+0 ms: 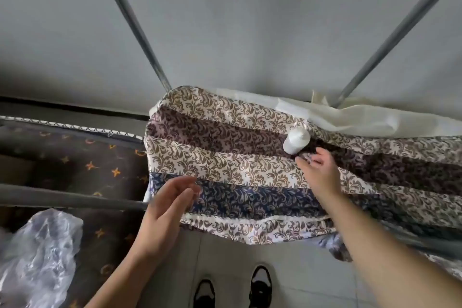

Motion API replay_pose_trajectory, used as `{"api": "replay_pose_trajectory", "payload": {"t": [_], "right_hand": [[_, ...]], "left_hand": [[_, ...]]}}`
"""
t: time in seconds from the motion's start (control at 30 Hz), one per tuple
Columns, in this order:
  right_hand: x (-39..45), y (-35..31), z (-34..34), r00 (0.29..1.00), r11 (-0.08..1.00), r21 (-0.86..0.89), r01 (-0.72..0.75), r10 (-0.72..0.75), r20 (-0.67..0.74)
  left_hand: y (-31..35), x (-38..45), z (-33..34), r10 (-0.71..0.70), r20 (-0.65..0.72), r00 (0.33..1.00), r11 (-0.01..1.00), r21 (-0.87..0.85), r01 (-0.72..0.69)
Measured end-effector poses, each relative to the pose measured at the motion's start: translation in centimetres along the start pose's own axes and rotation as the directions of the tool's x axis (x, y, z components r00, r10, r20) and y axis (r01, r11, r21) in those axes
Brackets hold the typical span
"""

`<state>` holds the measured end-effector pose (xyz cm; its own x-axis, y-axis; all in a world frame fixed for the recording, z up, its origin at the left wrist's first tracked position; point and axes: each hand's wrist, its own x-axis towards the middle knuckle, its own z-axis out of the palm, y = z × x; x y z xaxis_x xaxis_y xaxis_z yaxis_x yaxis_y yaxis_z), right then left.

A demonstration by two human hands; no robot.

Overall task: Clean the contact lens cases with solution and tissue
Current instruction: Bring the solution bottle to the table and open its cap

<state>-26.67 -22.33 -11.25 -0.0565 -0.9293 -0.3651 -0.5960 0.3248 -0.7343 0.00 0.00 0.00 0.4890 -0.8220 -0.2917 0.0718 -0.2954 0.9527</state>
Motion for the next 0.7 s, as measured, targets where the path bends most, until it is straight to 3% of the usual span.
{"api": "replay_pose_trajectory", "payload": {"t": [0.13, 0.4, 0.7], "right_hand": [[5.8, 0.9, 3.8, 0.998, 0.997, 0.051, -0.053, 0.054, -0.028], [10.1, 2.9, 6.8, 0.990, 0.998, 0.030, 0.054, -0.050, -0.129], [1.0, -4.7, -0.5, 0.979, 0.964, 0.193, 0.183, -0.162, -0.120]], "left_hand": [[-3.0, 2.9, 1.3, 0.003, -0.013, 1.000, 1.000, -0.017, -0.003], [-5.1, 4.6, 1.7, -0.011, -0.063, 0.998, 1.000, -0.023, 0.010], [2.2, 1.0, 0.7, 0.092, -0.006, 0.996, 0.996, -0.004, -0.092]]}}
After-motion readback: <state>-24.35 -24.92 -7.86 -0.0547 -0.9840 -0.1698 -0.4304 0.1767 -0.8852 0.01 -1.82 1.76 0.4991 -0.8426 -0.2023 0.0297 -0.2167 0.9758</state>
